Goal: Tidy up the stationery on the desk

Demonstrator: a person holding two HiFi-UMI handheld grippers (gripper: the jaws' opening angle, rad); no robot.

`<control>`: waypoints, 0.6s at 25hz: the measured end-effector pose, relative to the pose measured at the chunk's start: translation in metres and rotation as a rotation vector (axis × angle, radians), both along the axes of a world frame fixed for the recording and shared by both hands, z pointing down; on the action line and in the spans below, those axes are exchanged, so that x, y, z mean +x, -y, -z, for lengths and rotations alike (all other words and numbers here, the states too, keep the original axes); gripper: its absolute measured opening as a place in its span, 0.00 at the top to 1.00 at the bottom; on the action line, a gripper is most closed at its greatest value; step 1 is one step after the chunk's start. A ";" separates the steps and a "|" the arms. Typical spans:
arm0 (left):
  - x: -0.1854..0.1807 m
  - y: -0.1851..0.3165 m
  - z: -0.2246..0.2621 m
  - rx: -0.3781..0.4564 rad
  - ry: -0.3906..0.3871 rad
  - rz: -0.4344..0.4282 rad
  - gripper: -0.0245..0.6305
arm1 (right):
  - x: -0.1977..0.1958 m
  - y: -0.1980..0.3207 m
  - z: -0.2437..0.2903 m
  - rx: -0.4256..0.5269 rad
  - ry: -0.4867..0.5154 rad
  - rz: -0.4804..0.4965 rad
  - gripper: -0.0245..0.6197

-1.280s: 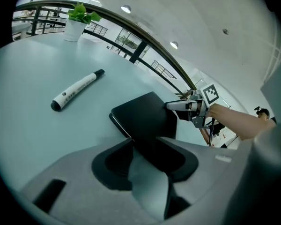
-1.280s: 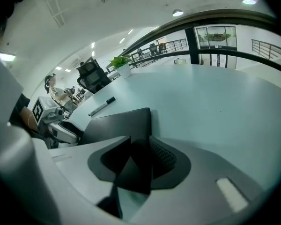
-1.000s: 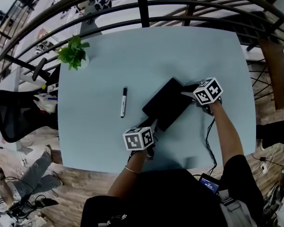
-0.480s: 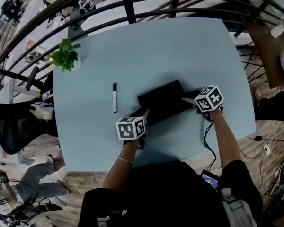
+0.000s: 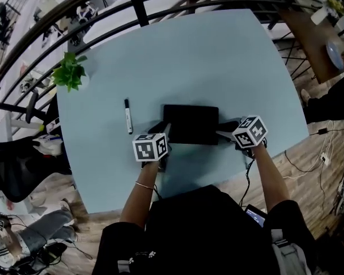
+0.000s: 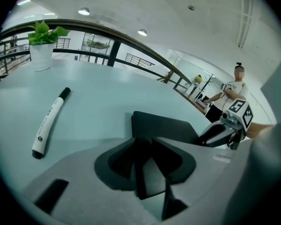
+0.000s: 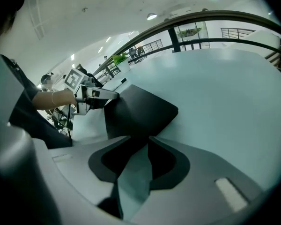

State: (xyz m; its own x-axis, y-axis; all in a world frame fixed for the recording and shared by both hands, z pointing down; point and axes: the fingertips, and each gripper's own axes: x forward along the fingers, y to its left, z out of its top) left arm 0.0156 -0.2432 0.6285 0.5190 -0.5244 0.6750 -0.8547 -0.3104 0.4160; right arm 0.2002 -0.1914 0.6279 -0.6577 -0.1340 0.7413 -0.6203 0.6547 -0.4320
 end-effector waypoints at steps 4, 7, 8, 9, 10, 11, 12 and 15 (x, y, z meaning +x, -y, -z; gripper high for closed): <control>-0.007 0.003 0.002 0.038 0.027 -0.030 0.82 | -0.015 -0.035 -0.001 -0.011 0.001 0.034 0.81; -0.011 0.004 0.004 0.073 0.064 -0.074 0.81 | -0.028 -0.057 -0.003 -0.004 -0.015 0.079 0.87; -0.013 0.004 0.005 0.088 0.083 -0.094 0.81 | -0.032 -0.062 -0.004 0.001 -0.019 0.086 0.88; -0.014 0.004 0.005 0.100 0.098 -0.110 0.81 | -0.036 -0.065 -0.004 0.006 -0.022 0.088 0.88; -0.014 0.005 0.006 0.108 0.107 -0.123 0.81 | -0.039 -0.068 -0.004 0.007 -0.024 0.087 0.88; -0.015 0.005 0.006 0.114 0.113 -0.133 0.81 | -0.041 -0.070 -0.003 0.005 -0.025 0.089 0.88; -0.016 0.005 0.006 0.121 0.117 -0.143 0.80 | -0.044 -0.074 -0.004 0.001 -0.028 0.096 0.88; -0.018 0.007 0.006 0.146 0.130 -0.166 0.79 | -0.053 -0.086 -0.004 -0.007 -0.041 0.144 0.88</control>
